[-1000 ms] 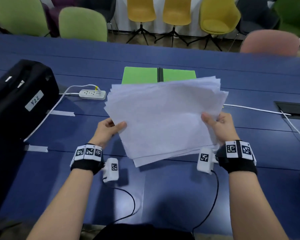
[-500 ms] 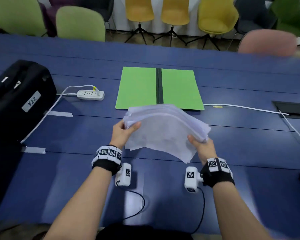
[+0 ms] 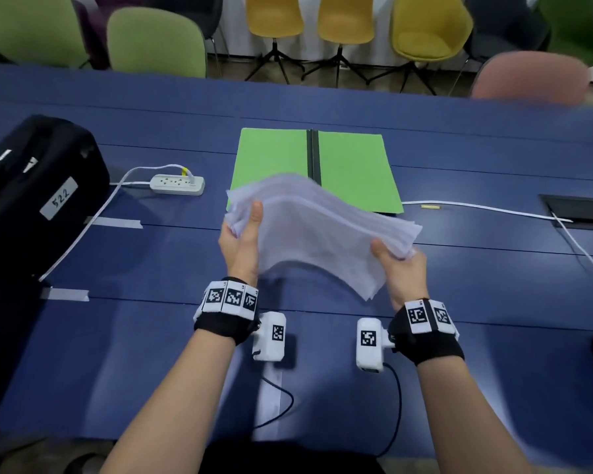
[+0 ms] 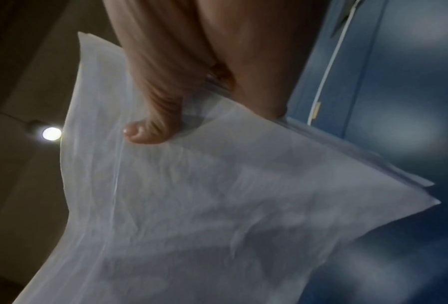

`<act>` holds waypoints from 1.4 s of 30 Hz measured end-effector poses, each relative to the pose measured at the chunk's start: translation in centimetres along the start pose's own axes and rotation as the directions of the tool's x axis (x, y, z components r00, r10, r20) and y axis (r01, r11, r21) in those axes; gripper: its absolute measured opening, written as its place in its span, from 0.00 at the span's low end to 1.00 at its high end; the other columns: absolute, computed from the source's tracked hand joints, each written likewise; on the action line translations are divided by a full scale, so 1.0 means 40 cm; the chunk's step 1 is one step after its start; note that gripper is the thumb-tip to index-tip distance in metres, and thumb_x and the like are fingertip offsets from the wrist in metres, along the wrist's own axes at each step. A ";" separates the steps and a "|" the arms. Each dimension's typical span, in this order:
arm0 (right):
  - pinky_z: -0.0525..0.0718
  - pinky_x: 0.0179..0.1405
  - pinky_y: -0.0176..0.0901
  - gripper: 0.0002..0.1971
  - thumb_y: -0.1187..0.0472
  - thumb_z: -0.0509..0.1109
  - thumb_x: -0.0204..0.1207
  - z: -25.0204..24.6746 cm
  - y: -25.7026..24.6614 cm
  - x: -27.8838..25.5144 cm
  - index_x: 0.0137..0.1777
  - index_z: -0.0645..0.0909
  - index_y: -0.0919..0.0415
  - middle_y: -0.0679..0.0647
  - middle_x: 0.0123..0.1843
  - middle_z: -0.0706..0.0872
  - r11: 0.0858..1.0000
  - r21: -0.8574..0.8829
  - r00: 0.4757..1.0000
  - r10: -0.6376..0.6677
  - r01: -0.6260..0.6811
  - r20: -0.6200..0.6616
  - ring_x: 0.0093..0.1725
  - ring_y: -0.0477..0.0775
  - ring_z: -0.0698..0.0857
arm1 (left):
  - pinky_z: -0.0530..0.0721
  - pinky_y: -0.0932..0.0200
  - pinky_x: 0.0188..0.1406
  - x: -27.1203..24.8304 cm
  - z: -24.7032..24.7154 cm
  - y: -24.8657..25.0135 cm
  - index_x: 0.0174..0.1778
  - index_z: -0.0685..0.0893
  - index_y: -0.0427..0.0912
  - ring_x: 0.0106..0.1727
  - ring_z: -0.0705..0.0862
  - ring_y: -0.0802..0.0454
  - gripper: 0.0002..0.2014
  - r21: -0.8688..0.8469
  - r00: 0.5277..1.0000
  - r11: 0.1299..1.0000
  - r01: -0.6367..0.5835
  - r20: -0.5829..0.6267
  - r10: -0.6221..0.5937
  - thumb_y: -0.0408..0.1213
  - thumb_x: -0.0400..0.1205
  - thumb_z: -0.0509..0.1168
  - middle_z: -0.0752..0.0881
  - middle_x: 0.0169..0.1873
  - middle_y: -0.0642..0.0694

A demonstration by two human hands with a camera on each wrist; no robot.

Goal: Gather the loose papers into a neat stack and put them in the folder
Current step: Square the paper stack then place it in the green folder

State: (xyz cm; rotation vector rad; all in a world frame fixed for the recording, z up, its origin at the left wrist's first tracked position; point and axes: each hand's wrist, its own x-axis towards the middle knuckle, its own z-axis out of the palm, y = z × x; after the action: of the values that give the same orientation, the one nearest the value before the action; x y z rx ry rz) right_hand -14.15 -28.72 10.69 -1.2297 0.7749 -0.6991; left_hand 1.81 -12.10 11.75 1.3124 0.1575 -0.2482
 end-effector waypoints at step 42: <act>0.69 0.26 0.35 0.07 0.59 0.73 0.71 0.023 0.032 0.044 0.34 0.81 0.49 0.48 0.27 0.70 0.992 -0.108 0.912 0.015 -0.065 -0.411 0.26 0.46 0.65 | 0.83 0.50 0.66 0.108 -0.014 -0.050 0.47 0.84 0.54 0.62 0.84 0.47 0.23 0.261 0.999 0.965 0.014 -0.041 -0.004 0.54 0.59 0.81 0.85 0.59 0.47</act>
State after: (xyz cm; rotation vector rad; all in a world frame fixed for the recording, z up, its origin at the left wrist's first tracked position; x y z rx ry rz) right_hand -12.33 -29.41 9.33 -1.1837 1.2012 -0.9030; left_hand 5.44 -12.42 8.64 1.5806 0.1691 -0.2565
